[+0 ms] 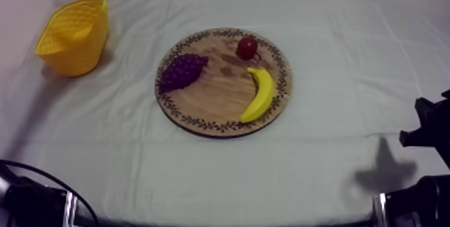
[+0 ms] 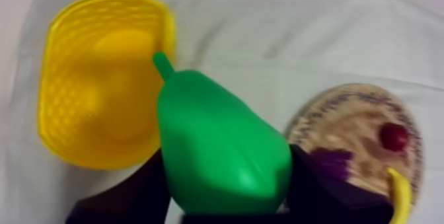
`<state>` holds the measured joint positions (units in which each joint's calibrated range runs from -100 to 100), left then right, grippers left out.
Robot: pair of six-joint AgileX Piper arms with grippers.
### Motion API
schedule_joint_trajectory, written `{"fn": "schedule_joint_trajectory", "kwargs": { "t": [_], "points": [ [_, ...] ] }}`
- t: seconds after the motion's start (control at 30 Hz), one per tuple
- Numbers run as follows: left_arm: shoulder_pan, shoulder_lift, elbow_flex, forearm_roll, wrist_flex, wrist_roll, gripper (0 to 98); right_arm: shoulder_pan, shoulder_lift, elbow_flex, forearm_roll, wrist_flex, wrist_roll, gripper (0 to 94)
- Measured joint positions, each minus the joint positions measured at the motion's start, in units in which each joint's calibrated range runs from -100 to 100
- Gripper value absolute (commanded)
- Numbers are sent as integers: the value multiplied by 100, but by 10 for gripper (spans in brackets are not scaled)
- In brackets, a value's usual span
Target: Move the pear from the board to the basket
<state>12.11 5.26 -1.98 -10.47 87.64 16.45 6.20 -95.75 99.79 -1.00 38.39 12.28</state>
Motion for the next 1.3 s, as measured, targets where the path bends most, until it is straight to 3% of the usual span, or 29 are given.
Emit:
{"fn": "schedule_joint_trajectory", "kwargs": {
  "t": [0.3,0.43,0.57,0.73,1.07,1.3],
  "points": [
    [-916,712,490,-61,-900,-356,529,0,0,0,0,0,0,3],
    [-1198,1173,398,-97,-1183,-473,642,0,0,0,0,0,0,3],
    [-1324,1536,392,-198,-1458,-504,760,0,0,0,0,0,0,3],
    [-1347,1423,498,-224,-1547,-519,805,0,0,0,0,0,0,3],
    [-1243,-167,1357,-228,-1758,-568,642,0,0,0,0,0,0,3],
    [-1186,-1996,2373,-234,-2481,-435,492,0,0,0,0,0,0,3]
  ]
}}
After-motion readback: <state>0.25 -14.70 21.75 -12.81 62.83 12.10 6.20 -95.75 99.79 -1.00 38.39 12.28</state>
